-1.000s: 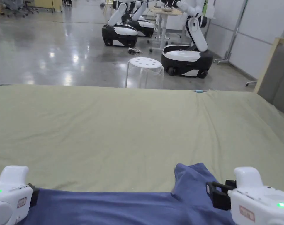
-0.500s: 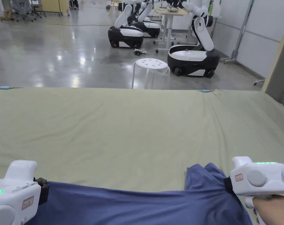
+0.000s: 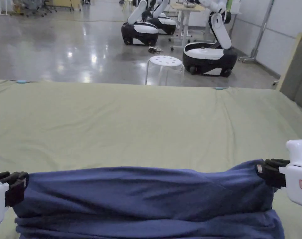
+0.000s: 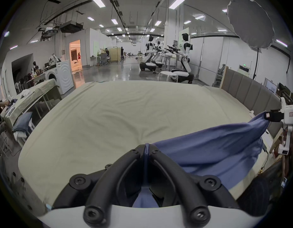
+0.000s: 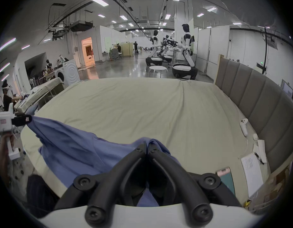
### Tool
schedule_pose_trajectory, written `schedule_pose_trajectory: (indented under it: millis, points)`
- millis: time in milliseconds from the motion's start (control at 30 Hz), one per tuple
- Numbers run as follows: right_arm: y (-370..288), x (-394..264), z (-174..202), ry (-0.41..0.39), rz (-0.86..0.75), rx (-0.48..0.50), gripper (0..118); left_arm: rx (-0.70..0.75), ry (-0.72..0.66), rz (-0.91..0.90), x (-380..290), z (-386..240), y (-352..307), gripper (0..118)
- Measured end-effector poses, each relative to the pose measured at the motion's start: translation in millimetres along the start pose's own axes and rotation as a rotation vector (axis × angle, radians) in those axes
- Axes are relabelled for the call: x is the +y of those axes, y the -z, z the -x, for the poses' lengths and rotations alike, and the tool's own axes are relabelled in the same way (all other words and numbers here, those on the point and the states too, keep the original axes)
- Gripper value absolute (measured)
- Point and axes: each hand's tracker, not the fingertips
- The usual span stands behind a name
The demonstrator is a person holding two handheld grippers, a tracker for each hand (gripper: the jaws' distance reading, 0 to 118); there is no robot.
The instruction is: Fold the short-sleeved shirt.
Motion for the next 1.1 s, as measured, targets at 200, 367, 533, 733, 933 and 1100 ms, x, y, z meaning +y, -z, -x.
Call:
schedule_pose_trajectory:
  millis: [200, 367, 533, 733, 933, 1100]
  points:
    - [15, -111, 2, -0.011, 0.208, -0.049, 1, 0.052, -0.065, 0.215, -92, 14, 7, 5]
    - [29, -143, 3, 0.058, 0.252, -0.040, 2, 0.086, -0.061, 0.270, -120, 12, 32, 7]
    - [-21, -103, 13, 0.104, 0.016, 0.006, 107, 0.120, -0.003, 0.009, -80, -15, -13, 80]
    - [-53, -74, 73, 0.026, -0.420, 0.003, 84, 0.015, -0.003, -0.324, -47, -68, -31, 77]
    - [-30, -85, 102, -0.045, -0.428, -0.045, 2, 0.066, 0.051, -0.291, -56, -88, -13, 4]
    - [-32, -85, 106, -0.035, -0.401, -0.019, 2, 0.054, 0.026, -0.256, -58, -59, -20, 4]
